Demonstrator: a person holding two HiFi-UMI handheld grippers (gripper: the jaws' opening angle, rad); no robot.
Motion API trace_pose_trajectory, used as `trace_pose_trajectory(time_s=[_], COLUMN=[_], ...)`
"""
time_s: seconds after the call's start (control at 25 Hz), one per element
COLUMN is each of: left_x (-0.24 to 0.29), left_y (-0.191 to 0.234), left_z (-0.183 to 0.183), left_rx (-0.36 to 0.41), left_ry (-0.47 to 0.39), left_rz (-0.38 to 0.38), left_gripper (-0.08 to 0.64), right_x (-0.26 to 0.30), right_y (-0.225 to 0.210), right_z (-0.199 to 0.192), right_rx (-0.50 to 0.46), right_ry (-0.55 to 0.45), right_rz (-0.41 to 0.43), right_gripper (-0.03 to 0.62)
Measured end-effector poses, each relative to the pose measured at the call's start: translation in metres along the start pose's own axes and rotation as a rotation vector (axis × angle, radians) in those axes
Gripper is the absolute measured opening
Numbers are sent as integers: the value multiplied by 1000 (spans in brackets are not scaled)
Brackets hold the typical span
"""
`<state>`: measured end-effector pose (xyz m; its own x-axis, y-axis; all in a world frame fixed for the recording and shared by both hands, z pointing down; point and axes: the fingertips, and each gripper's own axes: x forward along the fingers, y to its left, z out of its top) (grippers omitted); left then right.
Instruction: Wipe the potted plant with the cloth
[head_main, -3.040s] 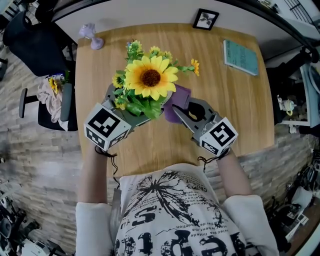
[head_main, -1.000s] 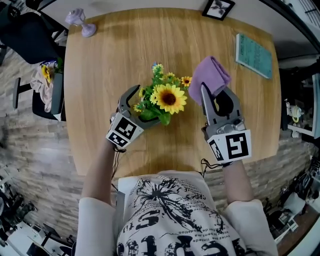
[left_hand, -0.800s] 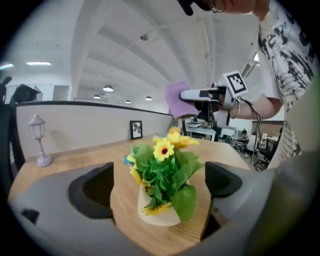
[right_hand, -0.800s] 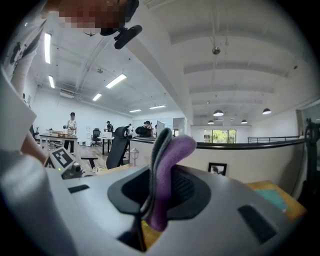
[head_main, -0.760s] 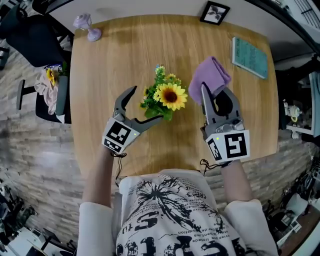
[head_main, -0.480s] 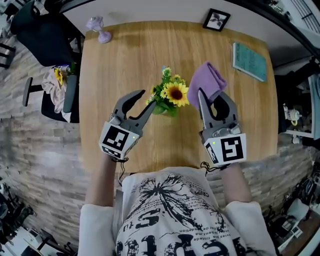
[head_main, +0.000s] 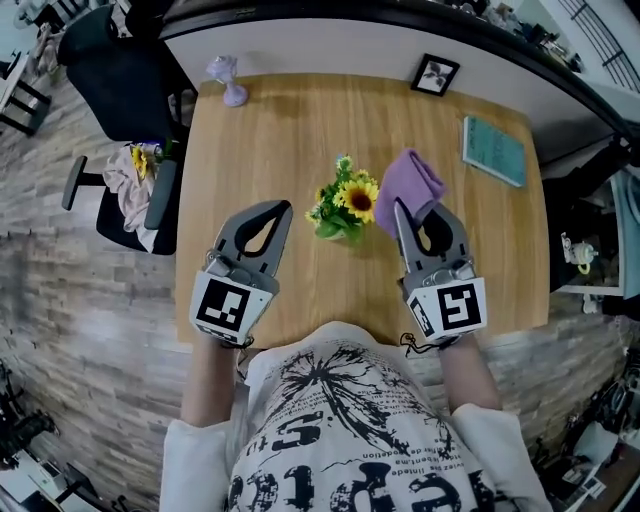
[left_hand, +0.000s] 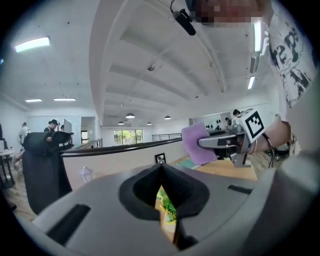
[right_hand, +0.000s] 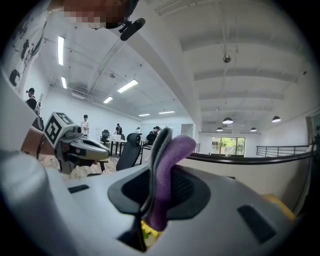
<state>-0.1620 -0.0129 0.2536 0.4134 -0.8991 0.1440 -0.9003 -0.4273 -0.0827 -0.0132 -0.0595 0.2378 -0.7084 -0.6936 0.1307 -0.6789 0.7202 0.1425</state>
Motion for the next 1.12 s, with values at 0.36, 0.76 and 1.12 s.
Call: trace_pose_trajectory(time_s=[0.36, 0.76, 1.12], left_x=[-24, -18, -17], left_y=[12, 10, 8], left_z=[17, 3, 1], left_rx=[-10, -95, -141], left_ry=[-14, 37, 50], left_rz=[94, 109, 131], left_gripper=[5, 5, 5], right_x=[-7, -11, -13], right_y=[5, 13, 10], right_z=[-2, -10, -9], right_rx=[21, 13, 11], right_ry=[2, 24, 23], right_rz=[50, 93, 80], right_gripper=[72, 63, 64])
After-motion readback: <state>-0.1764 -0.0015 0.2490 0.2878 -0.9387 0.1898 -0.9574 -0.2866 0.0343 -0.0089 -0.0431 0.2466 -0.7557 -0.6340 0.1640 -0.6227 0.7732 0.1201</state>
